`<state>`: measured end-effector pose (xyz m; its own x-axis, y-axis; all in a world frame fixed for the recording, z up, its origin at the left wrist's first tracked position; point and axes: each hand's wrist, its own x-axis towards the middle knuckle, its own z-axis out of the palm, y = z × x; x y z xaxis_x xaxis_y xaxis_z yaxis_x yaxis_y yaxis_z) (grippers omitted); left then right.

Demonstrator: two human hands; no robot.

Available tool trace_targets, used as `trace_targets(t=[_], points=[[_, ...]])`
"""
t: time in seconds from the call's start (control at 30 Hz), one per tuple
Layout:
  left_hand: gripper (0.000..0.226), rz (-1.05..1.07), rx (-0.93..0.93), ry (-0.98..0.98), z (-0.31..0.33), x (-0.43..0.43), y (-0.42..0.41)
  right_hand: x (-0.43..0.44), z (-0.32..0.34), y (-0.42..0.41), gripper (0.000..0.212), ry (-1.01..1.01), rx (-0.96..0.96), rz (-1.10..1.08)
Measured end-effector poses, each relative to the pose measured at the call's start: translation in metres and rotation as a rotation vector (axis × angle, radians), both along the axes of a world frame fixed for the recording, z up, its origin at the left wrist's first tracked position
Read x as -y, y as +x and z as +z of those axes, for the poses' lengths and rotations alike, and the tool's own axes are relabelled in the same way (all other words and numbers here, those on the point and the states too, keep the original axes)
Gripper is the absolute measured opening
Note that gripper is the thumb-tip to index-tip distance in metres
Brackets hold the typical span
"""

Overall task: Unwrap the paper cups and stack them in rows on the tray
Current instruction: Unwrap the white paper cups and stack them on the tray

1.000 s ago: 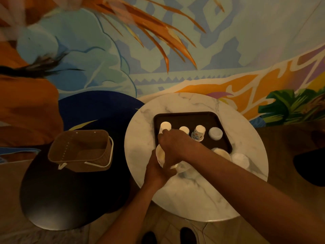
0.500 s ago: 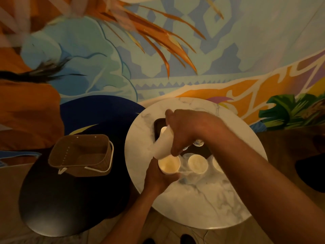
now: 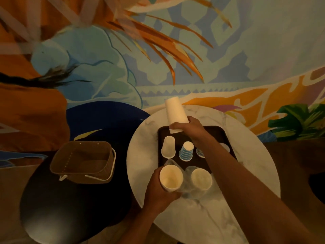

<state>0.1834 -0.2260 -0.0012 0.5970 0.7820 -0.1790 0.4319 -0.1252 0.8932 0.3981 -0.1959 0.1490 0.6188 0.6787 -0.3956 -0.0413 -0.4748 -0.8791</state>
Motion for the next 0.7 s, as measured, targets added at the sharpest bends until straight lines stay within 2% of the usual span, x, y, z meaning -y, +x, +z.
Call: trace_targets(t=[0.2, 0.37, 0.5, 0.7], points=[[0.114, 0.026, 0.006, 0.042, -0.005, 0.003, 0.000, -0.032, -0.031, 0.012, 0.095, 0.016, 0.000, -0.043], [0.104, 0.036, 0.000, 0.081, -0.017, 0.003, 0.000, -0.048, -0.057, 0.018, 0.096, -0.038, 0.178, 0.009], [0.111, 0.038, 0.009, 0.044, -0.021, 0.004, -0.003, -0.050, -0.072, 0.018, 0.092, -0.122, 0.319, 0.007], [0.103, 0.041, 0.046, 0.058, -0.028, 0.006, -0.002, -0.049, -0.084, 0.013, 0.091, -0.033, 0.324, -0.024]])
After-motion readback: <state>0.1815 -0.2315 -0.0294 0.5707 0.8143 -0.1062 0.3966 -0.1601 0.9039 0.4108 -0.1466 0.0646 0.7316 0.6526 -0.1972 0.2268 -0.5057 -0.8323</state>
